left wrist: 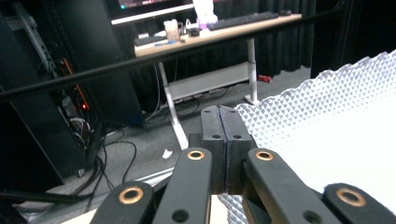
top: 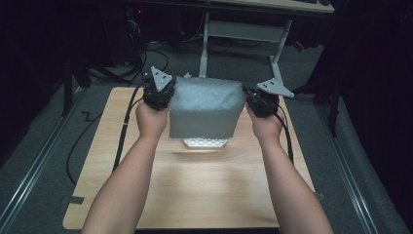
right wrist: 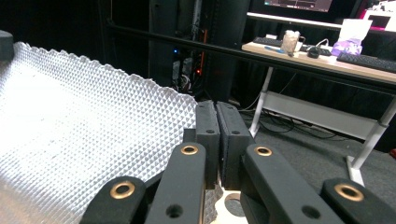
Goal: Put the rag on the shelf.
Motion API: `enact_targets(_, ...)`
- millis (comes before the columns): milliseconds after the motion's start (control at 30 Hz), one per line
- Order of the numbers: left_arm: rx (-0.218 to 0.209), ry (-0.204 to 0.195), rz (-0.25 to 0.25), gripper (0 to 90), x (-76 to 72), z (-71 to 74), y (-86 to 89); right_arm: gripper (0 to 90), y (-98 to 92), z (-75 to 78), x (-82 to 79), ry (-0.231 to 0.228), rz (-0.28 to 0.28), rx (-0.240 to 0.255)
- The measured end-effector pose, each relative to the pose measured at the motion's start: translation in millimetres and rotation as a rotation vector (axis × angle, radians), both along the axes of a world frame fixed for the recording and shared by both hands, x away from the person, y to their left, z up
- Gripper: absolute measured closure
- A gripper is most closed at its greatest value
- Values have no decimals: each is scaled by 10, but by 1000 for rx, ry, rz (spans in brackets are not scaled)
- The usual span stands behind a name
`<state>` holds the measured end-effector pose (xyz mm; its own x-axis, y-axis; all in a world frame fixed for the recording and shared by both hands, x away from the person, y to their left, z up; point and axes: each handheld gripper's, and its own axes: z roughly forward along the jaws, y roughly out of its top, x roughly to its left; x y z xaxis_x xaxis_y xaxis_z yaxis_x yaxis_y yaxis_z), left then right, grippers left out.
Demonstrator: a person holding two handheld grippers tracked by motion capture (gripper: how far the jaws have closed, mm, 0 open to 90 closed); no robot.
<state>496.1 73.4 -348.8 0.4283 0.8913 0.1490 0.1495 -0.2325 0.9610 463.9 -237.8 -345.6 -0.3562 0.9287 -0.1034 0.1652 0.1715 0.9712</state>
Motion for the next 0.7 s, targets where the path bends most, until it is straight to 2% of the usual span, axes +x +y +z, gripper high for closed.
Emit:
enact_targets(167, 7, 56, -8, 897, 55, -152, 16, 892, 7, -67, 90, 20, -1, -33)
enact_targets(233, 23, 82, -20, 896, 63, -212, 13, 892, 21, -109, 125, 36, -5, -50)
enact_targets(300, 33, 93, -36, 897, 53, -288, 22, 892, 26, -162, 158, 55, -8, -59)
enact_targets(500, 25, 154, -59, 897, 22, -524, 74, 892, 42, -349, 198, 103, -1, -91)
enact_targets(700, 20, 187, -75, 896, -47, -750, 90, 892, 64, -499, 180, 119, 11, -108)
